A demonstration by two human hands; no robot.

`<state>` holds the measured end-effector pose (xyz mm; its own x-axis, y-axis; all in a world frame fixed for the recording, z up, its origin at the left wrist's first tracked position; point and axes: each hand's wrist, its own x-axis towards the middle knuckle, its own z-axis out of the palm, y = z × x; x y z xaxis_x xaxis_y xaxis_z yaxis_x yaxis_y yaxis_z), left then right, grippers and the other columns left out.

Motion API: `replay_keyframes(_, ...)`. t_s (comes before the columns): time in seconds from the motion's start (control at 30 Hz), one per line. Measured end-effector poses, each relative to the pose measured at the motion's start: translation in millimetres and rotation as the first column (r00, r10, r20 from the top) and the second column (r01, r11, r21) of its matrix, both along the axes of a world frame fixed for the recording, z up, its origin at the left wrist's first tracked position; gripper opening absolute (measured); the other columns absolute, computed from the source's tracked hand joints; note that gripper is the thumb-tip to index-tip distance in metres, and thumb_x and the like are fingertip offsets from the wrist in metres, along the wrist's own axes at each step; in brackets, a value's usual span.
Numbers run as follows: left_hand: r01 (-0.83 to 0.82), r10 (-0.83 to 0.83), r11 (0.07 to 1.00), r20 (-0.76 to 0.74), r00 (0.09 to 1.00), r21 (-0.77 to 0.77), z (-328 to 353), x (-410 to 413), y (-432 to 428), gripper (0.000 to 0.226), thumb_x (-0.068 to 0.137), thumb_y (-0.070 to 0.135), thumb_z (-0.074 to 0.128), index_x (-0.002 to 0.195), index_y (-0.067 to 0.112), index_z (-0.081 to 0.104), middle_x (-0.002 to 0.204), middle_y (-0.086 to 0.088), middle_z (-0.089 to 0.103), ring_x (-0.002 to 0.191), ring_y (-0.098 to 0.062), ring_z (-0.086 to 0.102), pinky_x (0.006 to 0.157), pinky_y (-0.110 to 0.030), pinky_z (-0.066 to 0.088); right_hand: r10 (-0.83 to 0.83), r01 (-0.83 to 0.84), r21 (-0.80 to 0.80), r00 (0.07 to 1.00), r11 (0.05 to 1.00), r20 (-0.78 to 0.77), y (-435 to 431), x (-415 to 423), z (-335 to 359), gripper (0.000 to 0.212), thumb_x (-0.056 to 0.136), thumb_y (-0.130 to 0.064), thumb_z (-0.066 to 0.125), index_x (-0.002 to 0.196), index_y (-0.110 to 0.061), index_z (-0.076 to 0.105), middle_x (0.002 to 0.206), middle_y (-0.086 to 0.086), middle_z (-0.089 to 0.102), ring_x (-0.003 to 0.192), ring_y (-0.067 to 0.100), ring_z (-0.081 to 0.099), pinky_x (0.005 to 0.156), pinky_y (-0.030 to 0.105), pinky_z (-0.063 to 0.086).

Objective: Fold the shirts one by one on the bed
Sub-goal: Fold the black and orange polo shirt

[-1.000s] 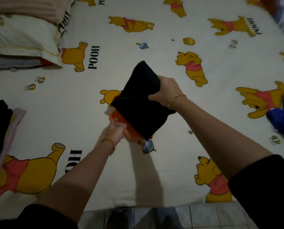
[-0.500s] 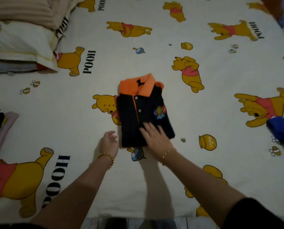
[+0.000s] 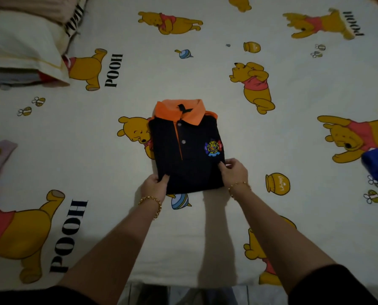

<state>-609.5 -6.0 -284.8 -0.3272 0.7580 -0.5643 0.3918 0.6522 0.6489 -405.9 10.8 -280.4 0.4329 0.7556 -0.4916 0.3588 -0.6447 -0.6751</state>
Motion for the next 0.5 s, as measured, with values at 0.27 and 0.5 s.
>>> replay_keyframes(0.27, 0.170, -0.170, 0.985, 0.004, 0.985, 0.001, -10, -17, -17, 0.026, 0.094, 0.044, 0.050, 0.086, 0.021, 0.059, 0.085, -0.001, 0.064, 0.084, -0.023, 0.059, 0.076, -0.033, 0.046, 0.217, -0.215, -0.038, 0.975, 0.976, 0.055, -34, 22, 1, 0.040, 0.098, -0.035, 0.047, 0.073, -0.005, 0.054, 0.067, 0.006, 0.053, 0.071, 0.021, 0.049, 0.054, 0.028, 0.032)
replay_keyframes(0.5, 0.410, -0.389, 0.861, 0.132, 0.912, -0.300, -4, -63, -42, 0.025, 0.090, 0.024, 0.059, 0.073, 0.006, 0.064, 0.065, -0.008, 0.060, 0.059, -0.020, 0.054, 0.057, -0.027, 0.043, 0.370, -0.495, -0.476, 0.866, 0.727, -0.336, -77, 44, 21, 0.034, 0.090, -0.038, 0.059, 0.080, -0.006, 0.066, 0.071, 0.014, 0.067, 0.055, 0.020, 0.056, 0.055, 0.024, 0.042)
